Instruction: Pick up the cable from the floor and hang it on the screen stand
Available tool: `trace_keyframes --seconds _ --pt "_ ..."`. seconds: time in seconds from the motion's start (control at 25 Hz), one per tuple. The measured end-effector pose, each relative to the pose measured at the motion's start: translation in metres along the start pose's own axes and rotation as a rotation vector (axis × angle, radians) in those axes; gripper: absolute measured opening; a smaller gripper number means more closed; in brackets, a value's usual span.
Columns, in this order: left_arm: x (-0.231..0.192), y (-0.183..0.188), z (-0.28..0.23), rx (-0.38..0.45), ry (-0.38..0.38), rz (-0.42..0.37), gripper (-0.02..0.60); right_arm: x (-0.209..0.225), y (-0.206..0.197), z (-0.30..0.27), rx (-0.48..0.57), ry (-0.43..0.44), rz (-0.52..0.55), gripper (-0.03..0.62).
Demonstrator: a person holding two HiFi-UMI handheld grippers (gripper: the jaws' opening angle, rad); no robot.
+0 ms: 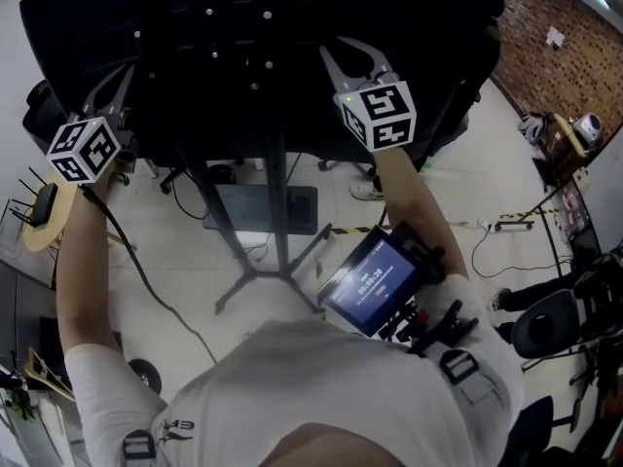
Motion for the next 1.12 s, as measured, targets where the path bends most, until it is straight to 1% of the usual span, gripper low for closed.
trace_keyframes --seconds 0.12,0.28,0.56,0.8,0.92,1.12 --pt "0.023 -0.001 0.011 -0.018 0.024 0.001 0.003 0.001 -0.008 0.01 -0.001 0.052 -0.025 0.106" --pt "0.057 0.002 0.029 -0.04 0.066 0.003 0.003 0.002 -0.015 0.027 0.002 0.107 -0.039 0.104" --pt "0.112 0.006 0.055 -0.077 0.108 -0.002 0.003 0.006 -0.027 0.052 -0.001 0.18 -0.08 0.095" --pt "0.138 0.012 0.073 -0.093 0.141 -0.002 0.003 -0.002 -0.033 0.064 0.011 0.224 -0.113 0.078" --pt "0.151 0.021 0.081 -0.085 0.142 -0.007 0.003 -0.008 -0.031 0.072 0.021 0.238 -0.138 0.061" --pt "0.165 0.024 0.097 -0.062 0.144 -0.015 0.003 -0.026 -0.022 0.084 0.042 0.246 -0.213 0.034"
Point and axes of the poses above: the fingertips, and each gripper's own axes: z backward along the fingers, x to its right, y out of its top, the point moved 10 cm from there along z, backward along the fingers, and after that the axes turned 5 degrees about -z, right-handed, at the moved point
